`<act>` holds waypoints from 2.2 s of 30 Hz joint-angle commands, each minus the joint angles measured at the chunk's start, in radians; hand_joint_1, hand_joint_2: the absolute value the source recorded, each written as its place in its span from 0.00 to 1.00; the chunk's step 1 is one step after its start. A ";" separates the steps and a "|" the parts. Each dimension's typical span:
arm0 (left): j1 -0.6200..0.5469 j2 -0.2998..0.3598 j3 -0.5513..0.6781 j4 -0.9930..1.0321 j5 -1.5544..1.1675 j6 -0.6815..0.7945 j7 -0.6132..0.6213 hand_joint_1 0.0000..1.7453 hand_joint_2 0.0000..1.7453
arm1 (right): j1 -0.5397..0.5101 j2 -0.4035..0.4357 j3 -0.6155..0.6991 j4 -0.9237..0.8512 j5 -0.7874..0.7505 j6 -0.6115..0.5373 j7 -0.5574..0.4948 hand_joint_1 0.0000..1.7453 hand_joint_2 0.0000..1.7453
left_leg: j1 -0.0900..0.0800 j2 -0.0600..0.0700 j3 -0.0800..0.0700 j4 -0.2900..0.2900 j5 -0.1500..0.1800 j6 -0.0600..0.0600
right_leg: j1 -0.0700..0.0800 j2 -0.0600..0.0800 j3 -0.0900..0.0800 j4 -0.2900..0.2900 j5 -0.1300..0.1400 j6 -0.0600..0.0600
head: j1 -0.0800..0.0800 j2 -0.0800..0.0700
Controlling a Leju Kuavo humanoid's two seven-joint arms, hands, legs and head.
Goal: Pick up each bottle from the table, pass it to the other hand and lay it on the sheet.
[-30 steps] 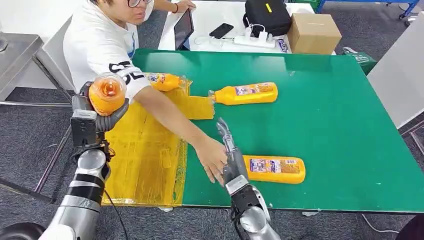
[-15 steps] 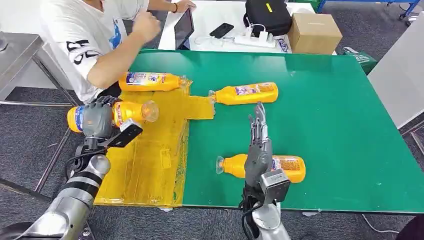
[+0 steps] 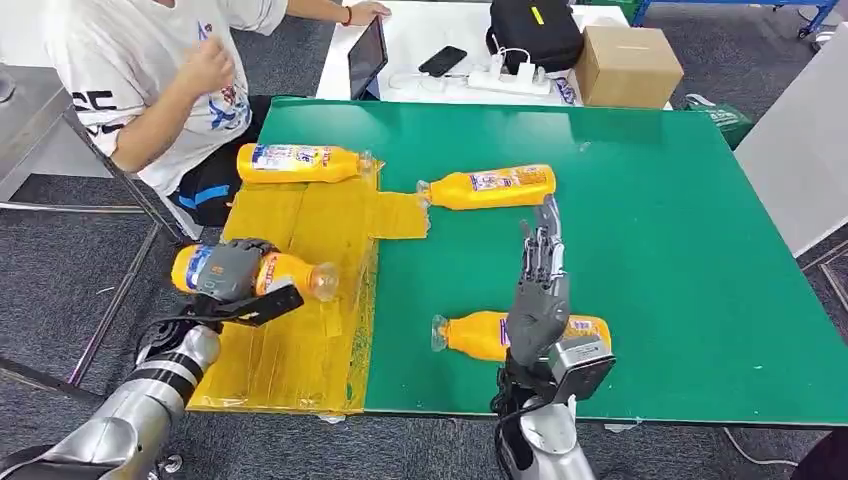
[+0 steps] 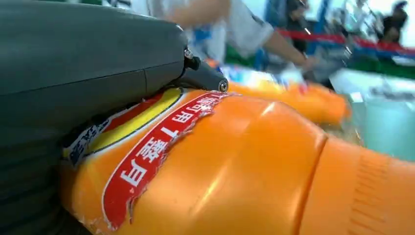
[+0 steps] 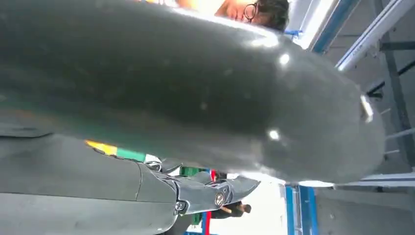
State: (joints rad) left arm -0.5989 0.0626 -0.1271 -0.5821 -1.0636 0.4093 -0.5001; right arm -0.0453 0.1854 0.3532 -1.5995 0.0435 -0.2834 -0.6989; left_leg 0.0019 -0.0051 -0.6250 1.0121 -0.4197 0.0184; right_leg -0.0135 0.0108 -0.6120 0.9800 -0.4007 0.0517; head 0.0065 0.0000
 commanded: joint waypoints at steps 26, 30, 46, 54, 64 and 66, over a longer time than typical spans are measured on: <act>0.039 0.097 -0.187 0.018 0.172 -0.421 -0.078 0.00 0.00 | -0.085 0.047 -0.082 0.264 -0.051 0.072 0.044 0.00 0.00 | 0.000 -0.001 0.007 -0.001 -0.001 -0.001 | 0.001 0.001 0.008 -0.001 0.000 -0.001 | 0.000 0.000; 0.049 0.106 -0.184 0.012 0.199 -0.441 -0.090 0.00 0.00 | -0.089 0.049 -0.085 0.276 -0.055 0.076 0.045 0.00 0.00 | 0.000 -0.001 0.010 -0.001 -0.001 -0.001 | 0.000 0.000 0.011 -0.001 0.000 -0.002 | 0.000 0.000; 0.146 -0.102 0.080 -0.306 0.551 -0.146 -0.127 0.00 0.00 | -0.094 0.051 -0.042 0.295 -0.006 0.067 0.078 0.00 0.00 | 0.001 -0.006 0.012 -0.001 0.000 -0.001 | 0.001 -0.006 0.015 -0.002 -0.001 -0.001 | 0.000 0.000; 0.154 -0.083 0.077 -0.337 0.555 -0.162 -0.095 0.00 0.00 | -0.095 0.049 -0.036 0.297 -0.004 0.062 0.080 0.00 0.00 | 0.002 -0.001 0.010 0.000 -0.002 -0.002 | 0.002 -0.001 0.012 -0.001 -0.002 -0.003 | 0.000 0.000; 0.155 -0.202 0.265 -0.447 0.800 0.096 -0.198 0.00 1.00 | -0.153 -0.149 0.085 0.356 0.453 0.011 0.317 0.00 1.00 | 0.002 -0.004 0.004 -0.001 0.001 0.000 | 0.002 -0.004 0.006 -0.002 0.000 -0.001 | 0.000 0.000; 0.203 -0.204 0.260 -0.481 0.830 0.063 -0.190 0.00 1.00 | -0.146 -0.210 0.074 0.312 0.513 0.045 0.374 0.00 1.00 | 0.002 -0.005 0.005 -0.001 0.000 0.000 | 0.002 -0.005 0.008 -0.003 -0.001 -0.001 | 0.000 0.000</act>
State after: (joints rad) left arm -0.4516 -0.0748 0.0493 -0.9785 -0.3158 0.5116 -0.6970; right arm -0.1332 0.1945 0.3746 -1.3191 0.3874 -0.2678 -0.4713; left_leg 0.0027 -0.0095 -0.6238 1.0119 -0.4185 0.0177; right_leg -0.0128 0.0081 -0.6095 0.9798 -0.4009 0.0515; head 0.0065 0.0000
